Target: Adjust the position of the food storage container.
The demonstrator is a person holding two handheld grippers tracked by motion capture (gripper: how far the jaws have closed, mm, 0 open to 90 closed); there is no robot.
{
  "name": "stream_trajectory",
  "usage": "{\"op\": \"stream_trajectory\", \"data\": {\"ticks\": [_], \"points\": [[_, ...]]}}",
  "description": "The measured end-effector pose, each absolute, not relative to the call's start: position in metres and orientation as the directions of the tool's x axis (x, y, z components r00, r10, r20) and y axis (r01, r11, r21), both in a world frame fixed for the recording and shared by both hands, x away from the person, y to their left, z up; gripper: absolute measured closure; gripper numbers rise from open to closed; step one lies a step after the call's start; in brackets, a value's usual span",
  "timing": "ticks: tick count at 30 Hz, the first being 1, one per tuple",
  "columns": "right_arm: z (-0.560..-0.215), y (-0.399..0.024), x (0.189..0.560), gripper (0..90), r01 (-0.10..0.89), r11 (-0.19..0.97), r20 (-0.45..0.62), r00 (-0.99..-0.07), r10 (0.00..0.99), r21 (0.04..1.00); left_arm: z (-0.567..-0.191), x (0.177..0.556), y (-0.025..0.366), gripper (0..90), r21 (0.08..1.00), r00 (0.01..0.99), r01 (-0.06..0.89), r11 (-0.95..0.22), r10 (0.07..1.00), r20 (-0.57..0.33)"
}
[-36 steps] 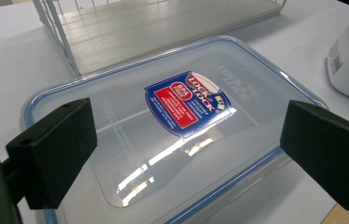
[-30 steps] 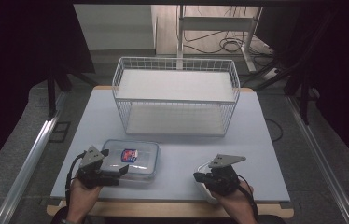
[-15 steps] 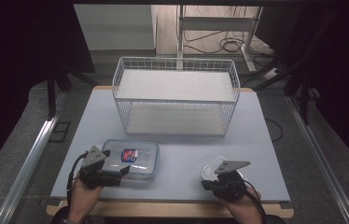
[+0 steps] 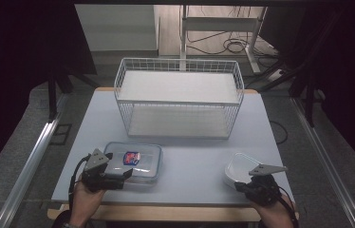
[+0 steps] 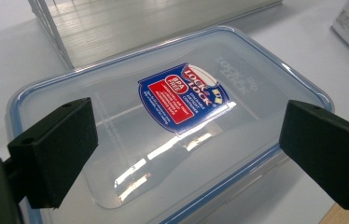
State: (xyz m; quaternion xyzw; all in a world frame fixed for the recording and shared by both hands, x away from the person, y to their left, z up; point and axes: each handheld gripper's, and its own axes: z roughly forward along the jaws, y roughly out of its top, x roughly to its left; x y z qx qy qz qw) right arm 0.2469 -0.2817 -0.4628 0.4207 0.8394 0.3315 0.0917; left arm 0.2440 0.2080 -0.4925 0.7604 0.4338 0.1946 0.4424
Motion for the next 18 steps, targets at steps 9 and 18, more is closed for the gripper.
{"op": "stream_trajectory", "data": {"ticks": [9, 18], "points": [[-0.448, -0.248, 0.296, 87.7, 0.592, 0.409, 0.127, -0.66, 0.74, 0.695, -0.49, 0.243, 0.21, 4.8, 0.847, 0.544, 0.483, -0.222, 0.834, -0.092], [-0.466, -0.24, 0.32, 89.3, 0.625, 0.452, 0.092, -0.643, 0.76, 0.637, -0.491, 0.244, 0.211, 5.0, 0.844, 0.543, 0.488, -0.223, 0.834, -0.093]]}}
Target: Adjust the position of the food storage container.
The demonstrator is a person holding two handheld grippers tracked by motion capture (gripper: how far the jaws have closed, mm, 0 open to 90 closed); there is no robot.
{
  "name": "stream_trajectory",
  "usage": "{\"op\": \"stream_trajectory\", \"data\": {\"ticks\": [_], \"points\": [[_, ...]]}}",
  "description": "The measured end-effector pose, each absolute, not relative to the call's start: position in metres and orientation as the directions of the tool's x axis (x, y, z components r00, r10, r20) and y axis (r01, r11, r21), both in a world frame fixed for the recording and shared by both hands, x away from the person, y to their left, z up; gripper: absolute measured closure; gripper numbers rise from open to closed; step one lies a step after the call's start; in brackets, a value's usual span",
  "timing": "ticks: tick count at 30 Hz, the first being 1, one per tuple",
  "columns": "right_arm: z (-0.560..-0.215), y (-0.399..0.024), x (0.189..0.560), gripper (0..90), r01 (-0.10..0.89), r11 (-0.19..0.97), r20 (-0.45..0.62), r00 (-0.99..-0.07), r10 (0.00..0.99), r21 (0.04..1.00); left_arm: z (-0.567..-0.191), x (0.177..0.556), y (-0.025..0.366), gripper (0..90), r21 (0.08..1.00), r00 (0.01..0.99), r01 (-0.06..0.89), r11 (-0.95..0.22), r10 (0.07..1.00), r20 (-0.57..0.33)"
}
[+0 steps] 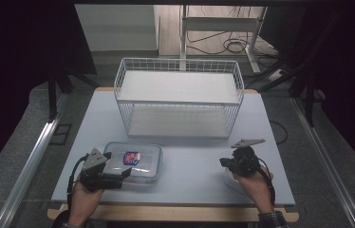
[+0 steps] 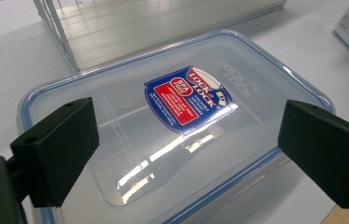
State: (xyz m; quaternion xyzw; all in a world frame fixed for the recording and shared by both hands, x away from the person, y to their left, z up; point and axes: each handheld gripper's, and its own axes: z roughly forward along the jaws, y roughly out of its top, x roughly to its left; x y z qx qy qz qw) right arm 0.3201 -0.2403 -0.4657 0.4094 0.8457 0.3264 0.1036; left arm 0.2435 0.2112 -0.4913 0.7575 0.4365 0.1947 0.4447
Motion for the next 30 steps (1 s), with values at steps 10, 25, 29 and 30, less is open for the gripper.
{"op": "stream_trajectory", "data": {"ticks": [10, 25, 29, 30], "points": [[-0.463, -0.279, 0.292, 89.1, 0.659, 0.416, 0.102, -0.599, 0.795, 0.627, -0.491, 0.244, 0.209, 5.0, 0.839, 0.553, 0.488, -0.239, 0.829, -0.085], [-0.461, -0.309, 0.278, 86.4, 0.67, 0.363, 0.101, -0.548, 0.83, 0.647, -0.488, 0.248, 0.215, 5.0, 0.802, 0.52, 0.546, -0.244, 0.848, -0.096], [-0.459, -0.302, 0.279, 86.7, 0.64, 0.353, 0.114, -0.57, 0.814, 0.682, -0.484, 0.25, 0.23, 14.2, 0.799, 0.486, 0.559, -0.222, 0.868, -0.099], [-0.458, -0.3, 0.279, 87.2, 0.631, 0.346, 0.13, -0.583, 0.802, 0.695, -0.483, 0.25, 0.234, 18.4, 0.796, 0.485, 0.559, -0.233, 0.871, -0.085]]}}
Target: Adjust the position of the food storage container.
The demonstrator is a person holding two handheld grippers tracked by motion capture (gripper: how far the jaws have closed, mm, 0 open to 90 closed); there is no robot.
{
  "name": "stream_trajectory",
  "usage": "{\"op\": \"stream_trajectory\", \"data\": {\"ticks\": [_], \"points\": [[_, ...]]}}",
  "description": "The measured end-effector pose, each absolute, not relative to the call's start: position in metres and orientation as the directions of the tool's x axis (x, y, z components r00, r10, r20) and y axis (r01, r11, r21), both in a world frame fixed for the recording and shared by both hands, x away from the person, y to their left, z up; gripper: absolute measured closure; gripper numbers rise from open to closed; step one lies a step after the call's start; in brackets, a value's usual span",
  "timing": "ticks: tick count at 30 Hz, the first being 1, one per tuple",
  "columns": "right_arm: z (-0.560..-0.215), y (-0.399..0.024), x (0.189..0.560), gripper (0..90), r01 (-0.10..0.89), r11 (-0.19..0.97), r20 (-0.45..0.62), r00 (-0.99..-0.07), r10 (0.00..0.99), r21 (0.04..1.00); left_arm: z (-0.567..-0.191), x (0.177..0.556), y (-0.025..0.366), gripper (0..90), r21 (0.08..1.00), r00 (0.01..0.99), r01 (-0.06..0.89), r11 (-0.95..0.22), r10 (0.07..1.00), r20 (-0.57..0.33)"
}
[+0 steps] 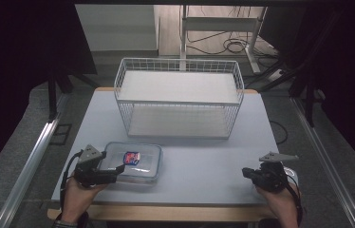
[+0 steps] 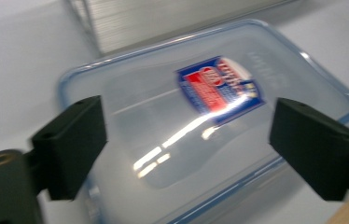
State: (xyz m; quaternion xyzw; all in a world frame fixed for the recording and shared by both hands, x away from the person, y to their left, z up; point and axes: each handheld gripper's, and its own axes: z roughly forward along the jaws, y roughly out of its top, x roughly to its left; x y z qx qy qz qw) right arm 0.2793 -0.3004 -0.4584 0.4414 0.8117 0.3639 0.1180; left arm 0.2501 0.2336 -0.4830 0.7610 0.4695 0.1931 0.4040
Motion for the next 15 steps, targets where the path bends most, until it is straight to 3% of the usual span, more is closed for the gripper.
{"op": "stream_trajectory", "data": {"ticks": [5, 11, 15], "points": [[-0.456, -0.288, 0.286, 89.4, 0.578, 0.352, 0.141, -0.641, 0.755, 0.736, -0.483, 0.253, 0.257, 48.3, 0.786, 0.479, 0.57, -0.24, 0.874, -0.08], [-0.454, -0.269, 0.3, 89.4, 0.561, 0.375, 0.125, -0.661, 0.74, 0.738, -0.49, 0.259, 0.293, 70.7, 0.778, 0.425, 0.606, -0.165, 0.894, -0.142], [-0.454, -0.254, 0.306, 89.3, 0.553, 0.38, 0.122, -0.668, 0.734, 0.742, -0.505, 0.268, 0.301, 80.8, 0.753, 0.406, 0.641, -0.148, 0.898, -0.168]]}}
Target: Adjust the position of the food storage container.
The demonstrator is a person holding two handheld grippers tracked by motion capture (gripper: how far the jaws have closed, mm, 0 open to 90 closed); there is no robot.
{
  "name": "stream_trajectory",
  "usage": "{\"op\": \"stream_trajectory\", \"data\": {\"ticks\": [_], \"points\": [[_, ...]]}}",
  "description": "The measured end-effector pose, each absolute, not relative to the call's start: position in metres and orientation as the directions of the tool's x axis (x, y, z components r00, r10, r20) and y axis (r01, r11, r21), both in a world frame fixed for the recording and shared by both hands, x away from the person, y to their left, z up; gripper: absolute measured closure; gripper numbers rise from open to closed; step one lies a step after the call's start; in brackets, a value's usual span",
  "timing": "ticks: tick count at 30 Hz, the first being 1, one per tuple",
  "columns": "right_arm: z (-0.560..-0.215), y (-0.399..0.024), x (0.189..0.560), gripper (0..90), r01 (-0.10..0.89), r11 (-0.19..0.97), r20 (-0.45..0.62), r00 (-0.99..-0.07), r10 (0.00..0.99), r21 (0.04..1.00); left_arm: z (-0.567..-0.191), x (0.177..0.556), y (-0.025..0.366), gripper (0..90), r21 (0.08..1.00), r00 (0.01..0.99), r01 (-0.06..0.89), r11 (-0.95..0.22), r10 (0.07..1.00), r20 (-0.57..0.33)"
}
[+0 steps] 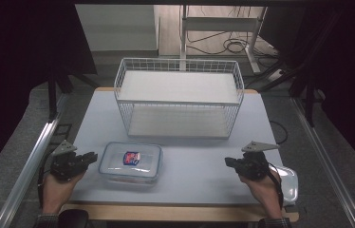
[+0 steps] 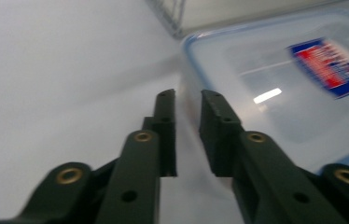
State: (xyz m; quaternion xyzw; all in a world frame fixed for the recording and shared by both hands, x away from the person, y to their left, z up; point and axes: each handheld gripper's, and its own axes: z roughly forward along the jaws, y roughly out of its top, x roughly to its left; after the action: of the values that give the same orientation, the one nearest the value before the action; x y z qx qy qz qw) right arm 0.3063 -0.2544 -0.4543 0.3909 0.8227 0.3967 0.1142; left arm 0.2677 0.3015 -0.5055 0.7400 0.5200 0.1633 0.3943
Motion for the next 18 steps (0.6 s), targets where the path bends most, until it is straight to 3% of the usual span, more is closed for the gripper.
{"op": "stream_trajectory", "data": {"ticks": [8, 18], "points": [[-0.466, -0.243, 0.305, 89.5, 0.558, 0.369, 0.132, -0.663, 0.737, 0.744, -0.521, 0.28, 0.287, 89.8, 0.707, 0.442, 0.675, -0.213, 0.884, -0.155], [-0.478, -0.232, 0.301, 88.8, 0.553, 0.381, 0.14, -0.682, 0.718, 0.741, -0.522, 0.284, 0.266, 89.8, 0.694, 0.481, 0.683, -0.228, 0.855, -0.193]]}}
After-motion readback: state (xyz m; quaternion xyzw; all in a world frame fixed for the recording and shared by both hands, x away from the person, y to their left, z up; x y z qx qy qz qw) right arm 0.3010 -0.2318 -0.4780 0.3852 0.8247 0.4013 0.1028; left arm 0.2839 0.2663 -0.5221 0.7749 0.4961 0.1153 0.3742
